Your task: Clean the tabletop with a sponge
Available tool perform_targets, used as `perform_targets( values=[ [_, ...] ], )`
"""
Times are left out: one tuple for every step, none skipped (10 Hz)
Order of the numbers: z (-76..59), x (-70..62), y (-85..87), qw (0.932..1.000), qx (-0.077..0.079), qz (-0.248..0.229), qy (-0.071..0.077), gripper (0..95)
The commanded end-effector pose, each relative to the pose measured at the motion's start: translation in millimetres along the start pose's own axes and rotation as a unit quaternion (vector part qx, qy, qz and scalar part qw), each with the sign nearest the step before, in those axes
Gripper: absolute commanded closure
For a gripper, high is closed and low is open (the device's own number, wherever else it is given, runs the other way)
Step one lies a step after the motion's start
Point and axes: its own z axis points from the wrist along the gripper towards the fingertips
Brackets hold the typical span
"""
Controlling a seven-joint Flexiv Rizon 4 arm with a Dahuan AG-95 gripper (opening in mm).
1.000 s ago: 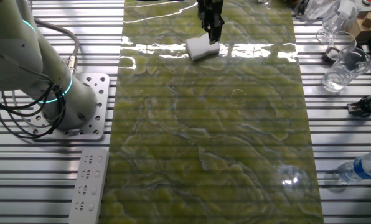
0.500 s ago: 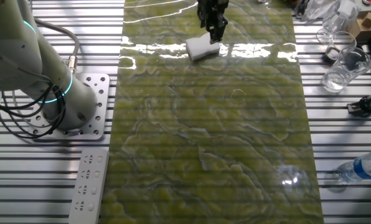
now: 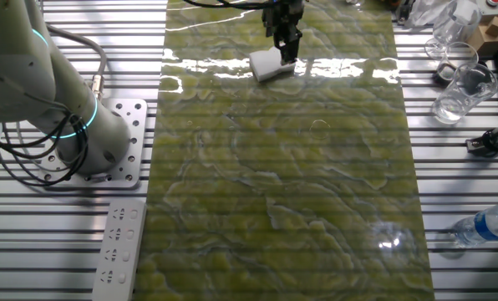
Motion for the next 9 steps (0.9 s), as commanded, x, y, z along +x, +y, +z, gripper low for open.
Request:
perform_targets(
  values=[
    [15.4,0.6,3.8,0.9992,0.011,0.038,-0.005,19.0],
    [24.2,5.7,5.9,0.9991,0.013,0.038,-0.010,19.0],
    [31.1,10.3,7.6,0.9990,0.015,0.038,-0.017,19.0],
    [37.9,15.3,9.4,0.9990,0.018,0.033,-0.024,19.0],
    [44.5,18.8,10.6,0.9990,0.019,0.029,-0.029,19.0],
    [46.9,18.8,10.9,0.9990,0.020,0.028,-0.029,19.0],
    [52.1,17.2,10.7,0.9990,0.021,0.027,-0.030,19.0],
    [55.9,15.7,10.4,0.9989,0.022,0.027,-0.032,19.0],
    [60.0,14.1,10.3,0.9987,0.023,0.027,-0.035,19.0]
  ],
)
